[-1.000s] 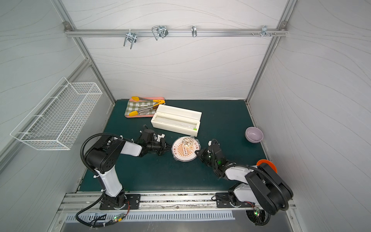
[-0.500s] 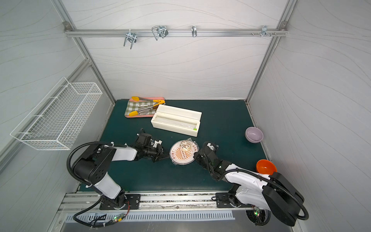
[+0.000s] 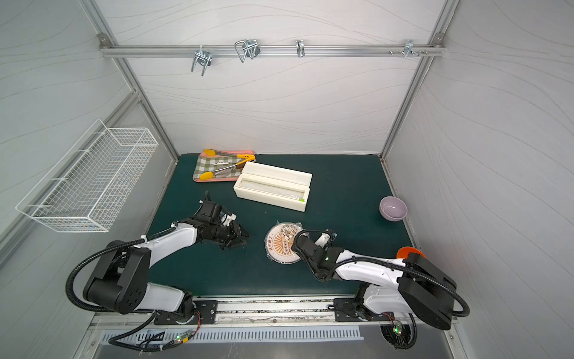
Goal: Wrap the plate with plastic wrap
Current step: Place the plate at the center of the board, then cover the plate with plastic wrap.
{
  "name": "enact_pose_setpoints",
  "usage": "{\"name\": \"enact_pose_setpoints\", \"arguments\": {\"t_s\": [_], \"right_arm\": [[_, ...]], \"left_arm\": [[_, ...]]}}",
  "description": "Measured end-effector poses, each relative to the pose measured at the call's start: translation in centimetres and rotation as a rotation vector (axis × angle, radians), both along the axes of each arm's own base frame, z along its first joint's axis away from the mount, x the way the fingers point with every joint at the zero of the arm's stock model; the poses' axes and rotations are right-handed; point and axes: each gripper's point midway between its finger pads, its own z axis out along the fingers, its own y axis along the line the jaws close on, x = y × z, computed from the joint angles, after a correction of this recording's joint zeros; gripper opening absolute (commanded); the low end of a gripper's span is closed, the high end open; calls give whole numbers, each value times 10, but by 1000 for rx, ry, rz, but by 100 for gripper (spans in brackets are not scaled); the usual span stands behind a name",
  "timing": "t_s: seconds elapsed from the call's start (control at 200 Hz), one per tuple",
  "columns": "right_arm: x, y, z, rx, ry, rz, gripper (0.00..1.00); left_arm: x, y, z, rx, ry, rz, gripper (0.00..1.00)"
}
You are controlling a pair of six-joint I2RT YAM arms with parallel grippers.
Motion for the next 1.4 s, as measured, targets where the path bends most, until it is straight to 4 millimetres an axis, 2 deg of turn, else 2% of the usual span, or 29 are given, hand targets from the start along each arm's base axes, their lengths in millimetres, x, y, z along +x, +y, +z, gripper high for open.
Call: {"name": "enact_pose_setpoints", "arguments": {"t_s": [0.115,0.22,0.33,0.435,0.52,0.68,0.815,0.925,1.01,1.226,1.401], "right_arm": [[-10,-7,5,-8,23,36,53],[-16,-13,6,-44,49,134,55],[-6,-25,-5,-88,117,249,56],[1,-36,-12,-113,155,357,58],[6,-30,-4,-113,130,467,59],[32,-12,16,-71,57,589,59],[44,-7,8,-53,68,634,60],[47,-2,1,-43,78,666,59],[50,2,-3,-25,84,687,51],[47,8,-20,56,107,694,20],[35,11,-24,135,93,679,13]], "left_arm": [[-1,-7,2,6,-23,-23,46],[-7,-22,3,9,-44,-79,45],[-12,-43,0,1,-76,-149,42],[-14,-55,-11,-1,-72,-183,38],[-13,-59,-19,1,-66,-191,35],[-9,-63,-27,-2,-74,-196,25],[-5,-65,-37,7,-63,-206,16],[-3,-67,-36,0,-82,-224,7],[-1,-68,-34,0,-102,-237,3],[-2,-67,-35,8,-117,-260,1],[7,-59,-34,31,-128,-249,2]]}}
